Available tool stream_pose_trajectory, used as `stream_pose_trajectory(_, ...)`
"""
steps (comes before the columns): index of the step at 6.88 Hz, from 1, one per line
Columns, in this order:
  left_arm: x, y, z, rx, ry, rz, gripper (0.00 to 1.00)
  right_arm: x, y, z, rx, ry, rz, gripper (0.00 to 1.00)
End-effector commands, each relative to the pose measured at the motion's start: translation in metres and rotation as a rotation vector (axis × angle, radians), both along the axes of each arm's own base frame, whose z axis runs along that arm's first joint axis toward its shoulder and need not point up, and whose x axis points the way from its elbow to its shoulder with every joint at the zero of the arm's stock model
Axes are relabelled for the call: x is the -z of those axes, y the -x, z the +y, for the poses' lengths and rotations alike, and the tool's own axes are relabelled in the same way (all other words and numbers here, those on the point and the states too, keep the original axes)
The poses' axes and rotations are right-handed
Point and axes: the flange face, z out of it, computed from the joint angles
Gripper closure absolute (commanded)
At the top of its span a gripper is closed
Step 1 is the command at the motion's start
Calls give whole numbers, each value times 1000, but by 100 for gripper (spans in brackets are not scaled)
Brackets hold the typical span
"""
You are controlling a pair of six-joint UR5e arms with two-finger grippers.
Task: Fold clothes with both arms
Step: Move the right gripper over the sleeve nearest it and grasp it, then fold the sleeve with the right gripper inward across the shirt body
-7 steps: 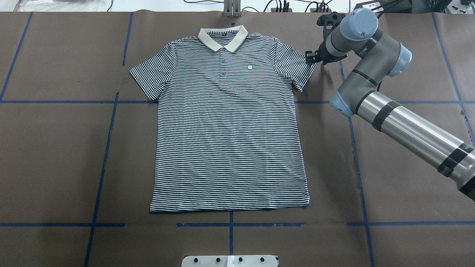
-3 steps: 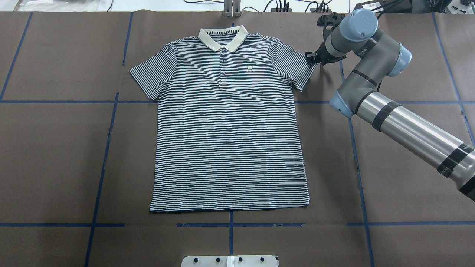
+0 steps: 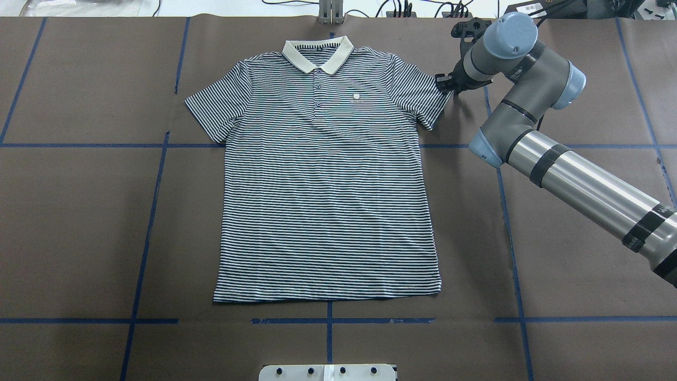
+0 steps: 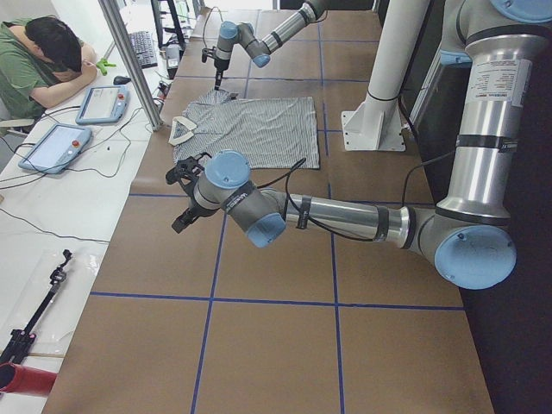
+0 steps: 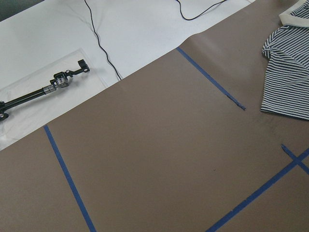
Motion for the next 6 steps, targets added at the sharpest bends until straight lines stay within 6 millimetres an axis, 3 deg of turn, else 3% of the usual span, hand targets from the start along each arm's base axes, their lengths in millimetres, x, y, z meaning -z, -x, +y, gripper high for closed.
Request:
stream_pose_trajectory(1, 0, 0, 0, -1, 0, 0, 0, 6, 1, -2, -5, -9, 2, 100)
stream_pose_trajectory(3, -1, 0, 1, 0, 2, -1, 0, 12, -2, -5, -21, -17, 9, 100)
stream_pose_trajectory(4, -1, 0, 1, 0, 2, -1, 0, 35, -3, -5, -40, -34, 5, 100)
stream_pose_trajectory(5, -2, 0, 1, 0, 3, -1, 0, 81, -1, 7, -89, 9, 45, 100)
stream_pose_trajectory(6, -3, 0, 2, 0, 6, 1, 0, 131, 17, 30, -188, 55, 108, 100)
